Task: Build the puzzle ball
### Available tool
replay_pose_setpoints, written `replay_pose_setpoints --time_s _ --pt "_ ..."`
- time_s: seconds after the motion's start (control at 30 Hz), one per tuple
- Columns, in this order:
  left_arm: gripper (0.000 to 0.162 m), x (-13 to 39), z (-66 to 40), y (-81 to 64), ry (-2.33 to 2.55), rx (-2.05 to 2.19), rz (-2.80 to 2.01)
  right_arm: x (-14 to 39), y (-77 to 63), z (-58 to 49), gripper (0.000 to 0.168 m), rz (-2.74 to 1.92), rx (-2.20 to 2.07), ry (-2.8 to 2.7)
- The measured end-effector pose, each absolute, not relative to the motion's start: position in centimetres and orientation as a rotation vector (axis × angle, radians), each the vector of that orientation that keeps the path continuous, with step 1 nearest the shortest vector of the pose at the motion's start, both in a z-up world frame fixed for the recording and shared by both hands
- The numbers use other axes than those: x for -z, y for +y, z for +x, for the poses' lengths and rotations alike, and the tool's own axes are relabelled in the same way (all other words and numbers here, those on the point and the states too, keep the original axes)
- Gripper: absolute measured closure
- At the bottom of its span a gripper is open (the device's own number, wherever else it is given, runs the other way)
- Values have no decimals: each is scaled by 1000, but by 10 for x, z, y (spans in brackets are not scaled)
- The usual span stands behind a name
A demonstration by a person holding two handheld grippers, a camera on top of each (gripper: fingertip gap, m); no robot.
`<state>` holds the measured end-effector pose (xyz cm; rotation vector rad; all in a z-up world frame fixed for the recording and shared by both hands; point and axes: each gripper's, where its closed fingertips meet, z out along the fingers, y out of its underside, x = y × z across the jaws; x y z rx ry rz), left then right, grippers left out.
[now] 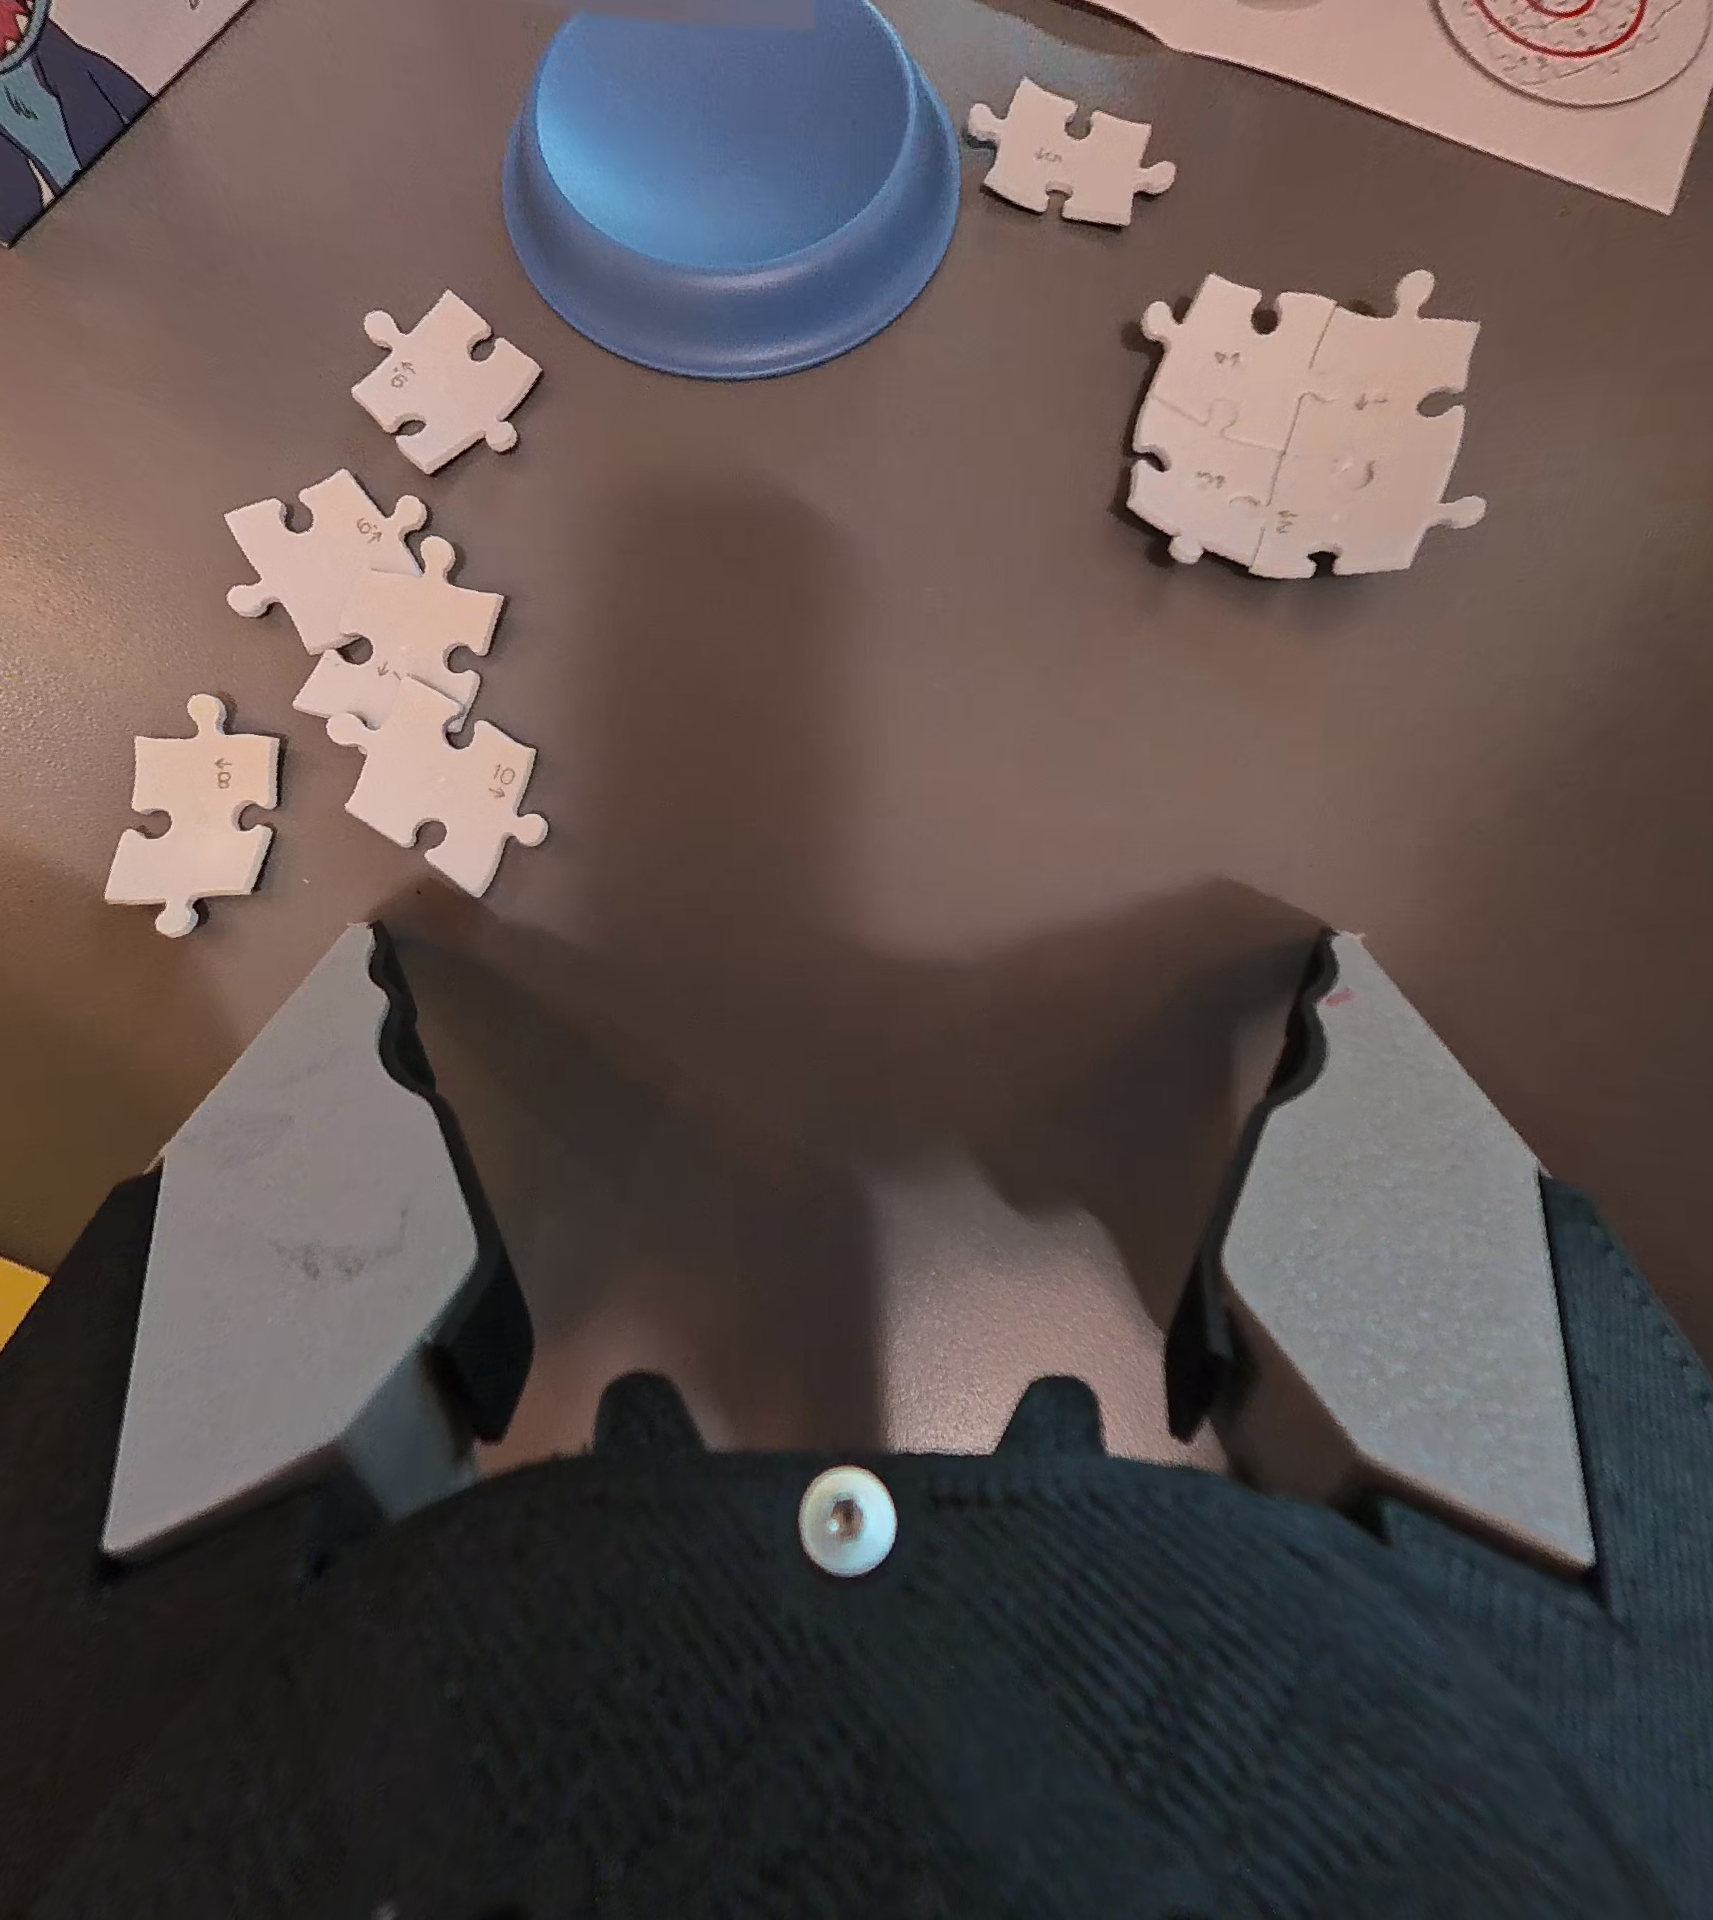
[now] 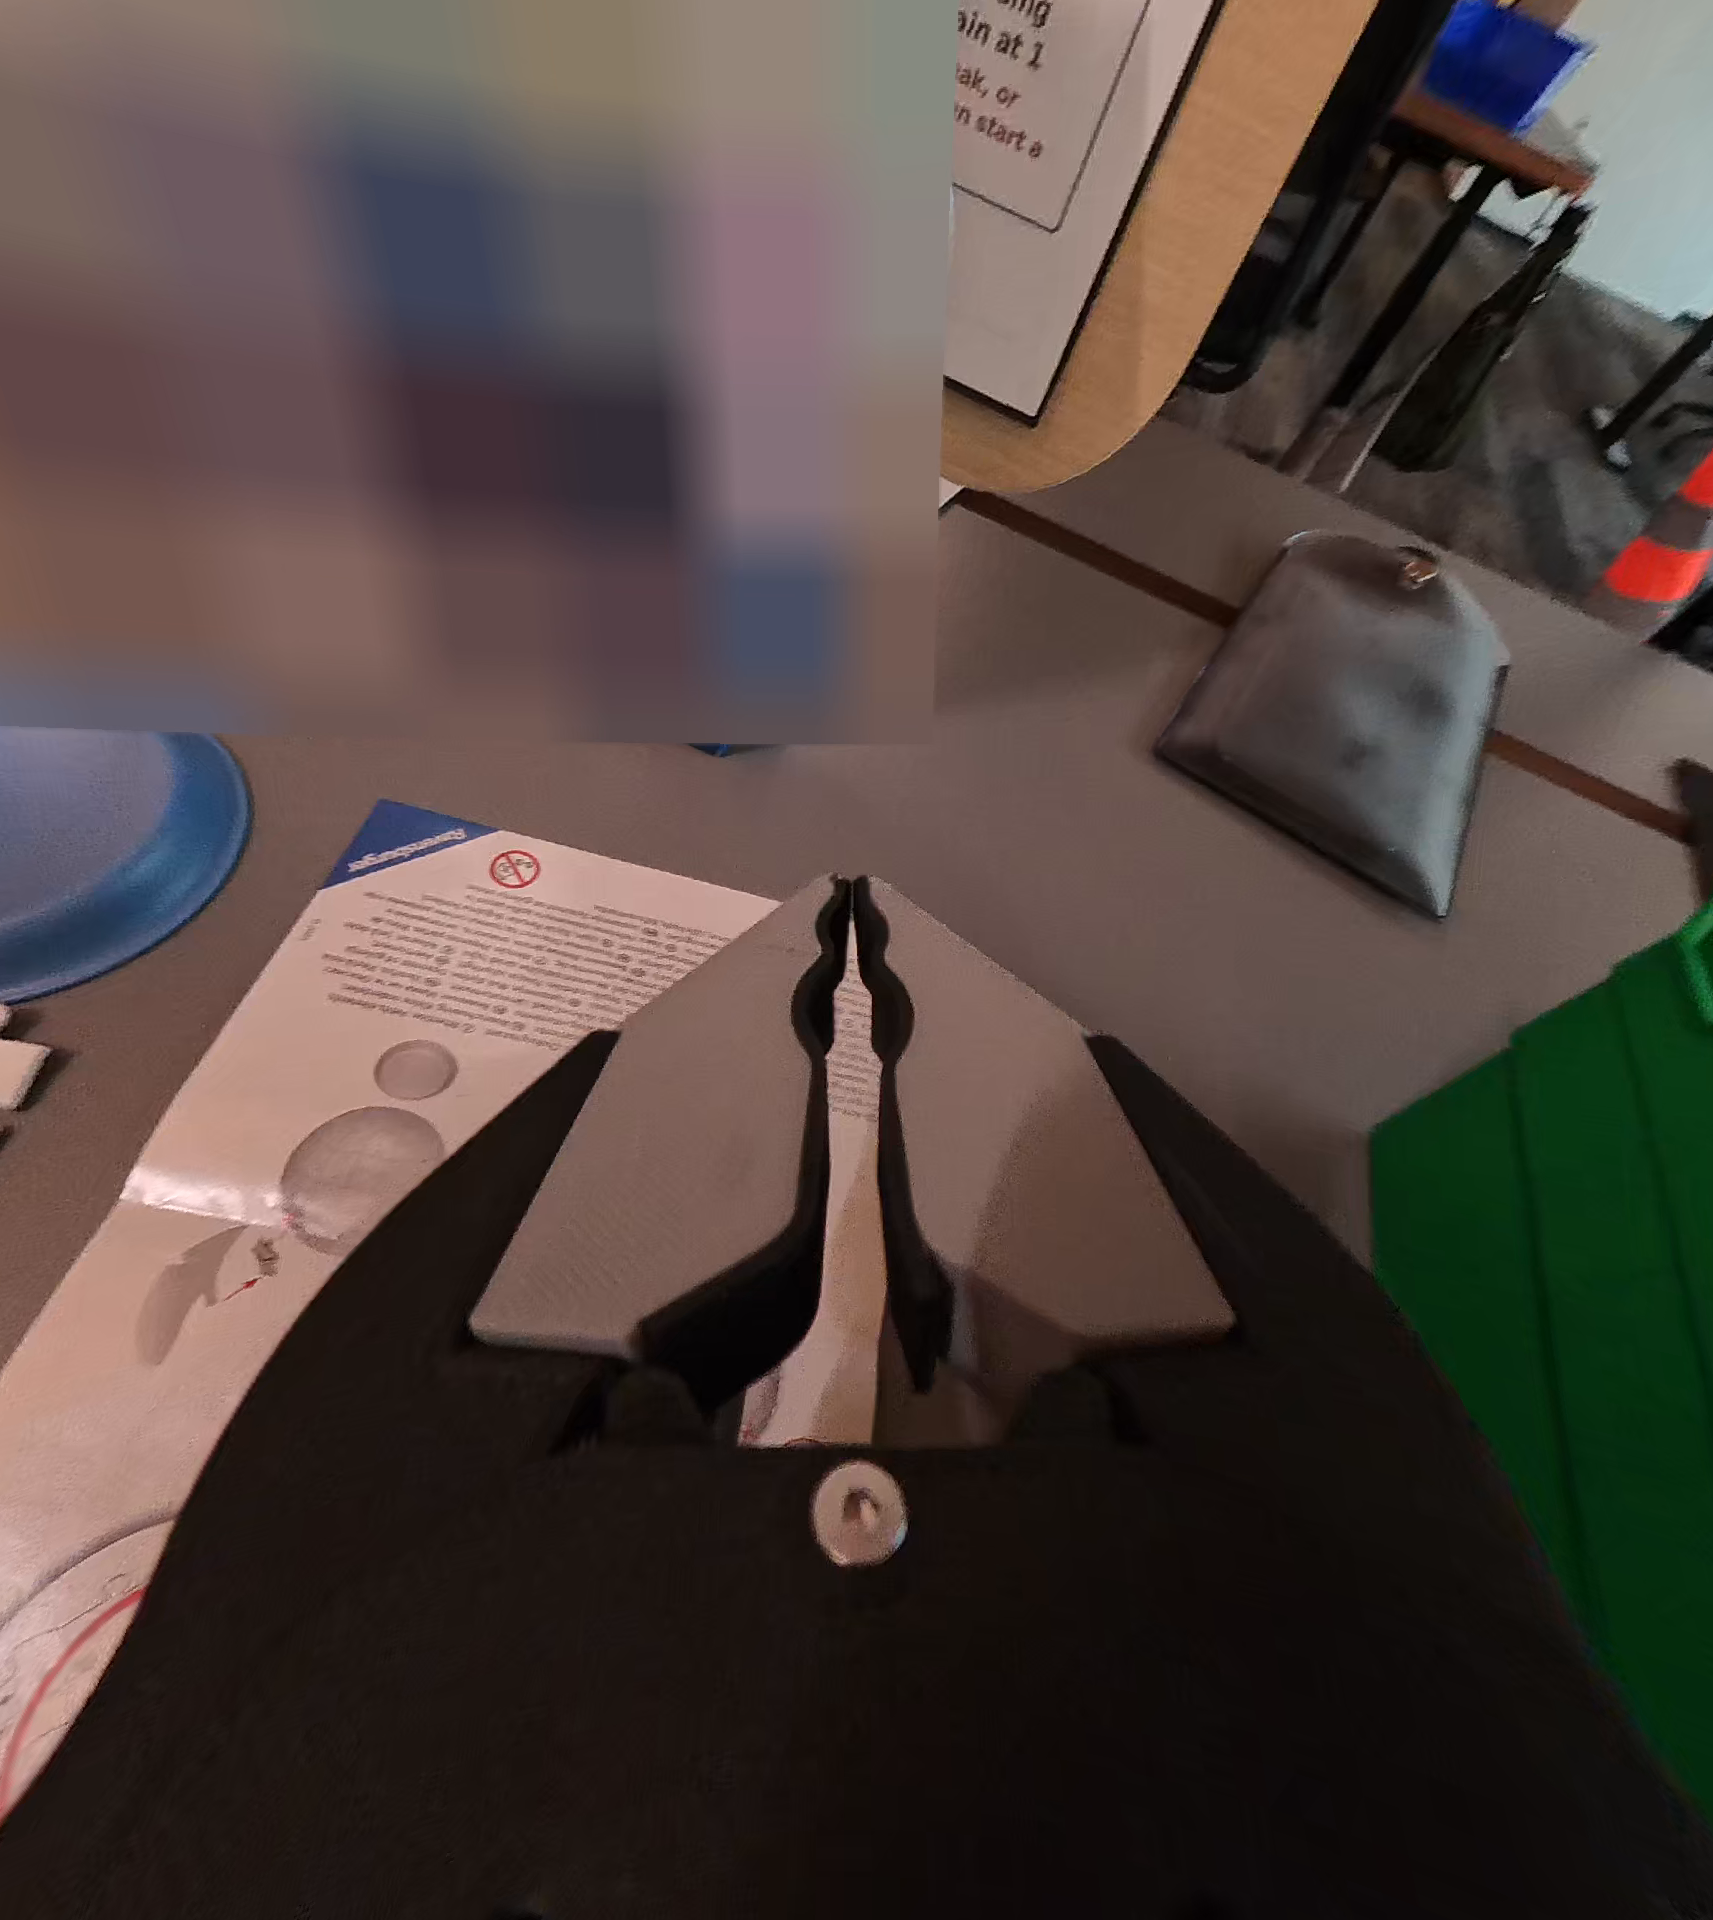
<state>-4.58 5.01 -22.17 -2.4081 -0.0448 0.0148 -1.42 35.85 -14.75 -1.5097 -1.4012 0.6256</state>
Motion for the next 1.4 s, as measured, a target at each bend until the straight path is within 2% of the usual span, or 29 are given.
replay_pose_setpoints --time_s 0.03,0.13,0.5,1.4 --pt "3 222 -46 50 -45 -15 -2408 148 361 -14 167 -1502 -605 -1393" --pt "3 222 -46 50 -45 -15 -2408 150 361 -14 148 -1502 -597 -1406" --pt "3 222 -46 50 -45 -15 -2408 152 355 -16 131 -1502 -624 -1426" --pt "3 222 -46 50 -45 -15 -2408 164 357 -13 128 -1587 -656 -1463"
